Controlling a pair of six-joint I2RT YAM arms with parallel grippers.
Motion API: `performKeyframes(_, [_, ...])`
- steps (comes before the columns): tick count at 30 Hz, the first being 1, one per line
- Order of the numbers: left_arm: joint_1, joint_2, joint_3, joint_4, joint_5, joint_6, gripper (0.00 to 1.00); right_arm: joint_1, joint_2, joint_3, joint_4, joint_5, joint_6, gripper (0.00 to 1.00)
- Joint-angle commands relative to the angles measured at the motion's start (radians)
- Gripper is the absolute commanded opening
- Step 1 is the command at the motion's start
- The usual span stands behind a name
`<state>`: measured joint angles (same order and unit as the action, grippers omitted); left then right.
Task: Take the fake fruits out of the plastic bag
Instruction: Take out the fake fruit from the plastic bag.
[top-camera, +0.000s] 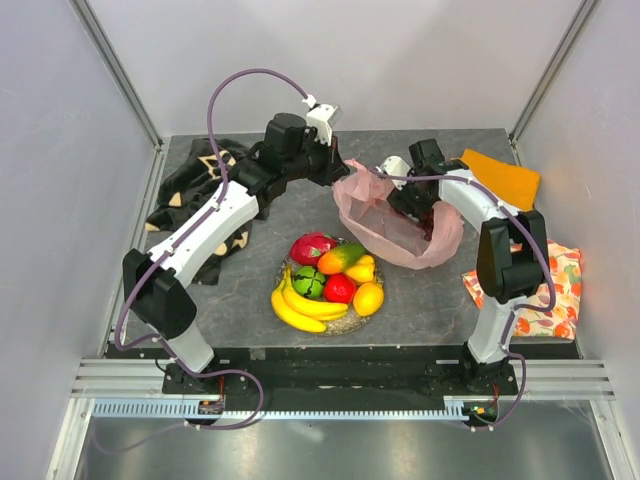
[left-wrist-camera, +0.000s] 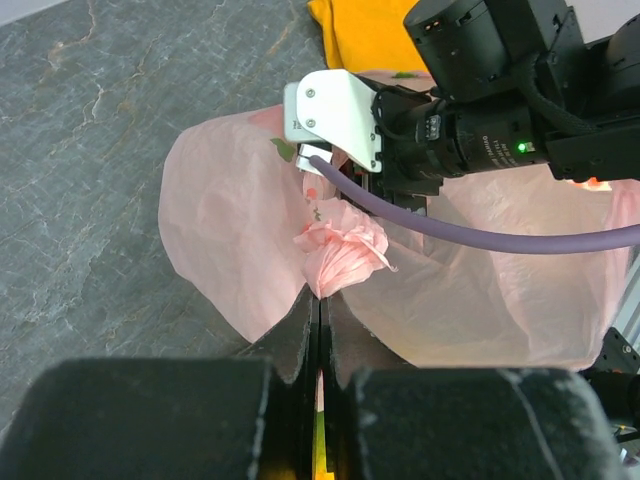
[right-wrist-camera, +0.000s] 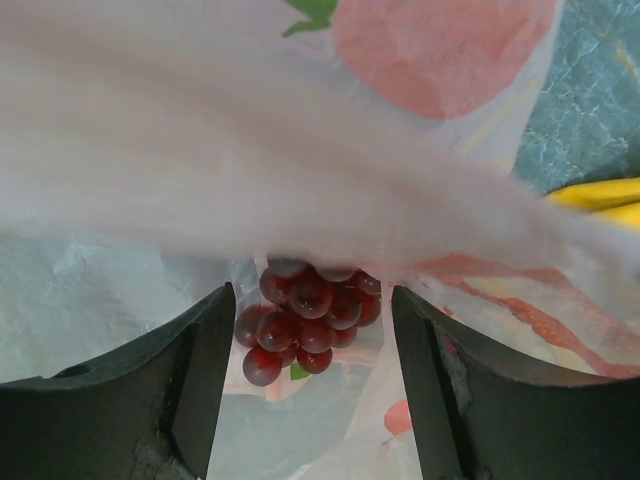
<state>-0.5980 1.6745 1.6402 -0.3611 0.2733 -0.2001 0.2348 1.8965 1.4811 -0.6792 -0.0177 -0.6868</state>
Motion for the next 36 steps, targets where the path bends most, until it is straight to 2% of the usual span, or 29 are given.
performKeyframes(1, [-0.005,-0.042,-0.008,0.033,0.023,-0.016,0.02,0.009,-0.109,-0.013,0.023,-0.074,0.001,0.73])
performKeyframes(6, [-0.005,-0.041,-0.013,0.037,0.026,-0.024,0.01,0.058,-0.195,-0.106,-0.043,-0.119,-0.063,0.71])
performKeyframes(13, [-0.005,-0.035,-0.008,0.037,0.032,-0.027,0.02,0.060,-0.180,-0.170,-0.066,-0.113,-0.080,0.67])
performKeyframes(17, [-0.005,-0.035,-0.011,0.039,0.033,-0.027,0.02,0.058,-0.133,-0.151,-0.048,-0.041,-0.073,0.67])
performKeyframes(21, [-0.005,-0.036,-0.013,0.040,0.030,-0.024,0.01,0.054,-0.140,-0.185,0.081,0.059,-0.080,0.74])
performKeyframes(24, [-0.006,-0.038,-0.017,0.039,0.030,-0.022,0.02,0.049,-0.091,-0.182,0.118,0.157,-0.077,0.74])
performKeyframes(28, [-0.005,-0.041,-0.023,0.039,0.035,-0.024,0.02,0.031,-0.065,-0.191,0.173,0.214,-0.066,0.74])
performKeyframes(34, [-0.006,-0.036,-0.026,0.044,0.043,-0.032,0.01,0.032,0.027,-0.174,0.179,0.262,-0.036,0.68])
performKeyframes(36, [-0.008,-0.036,-0.023,0.044,0.043,-0.030,0.02,0.031,0.045,-0.171,0.187,0.283,-0.030,0.54])
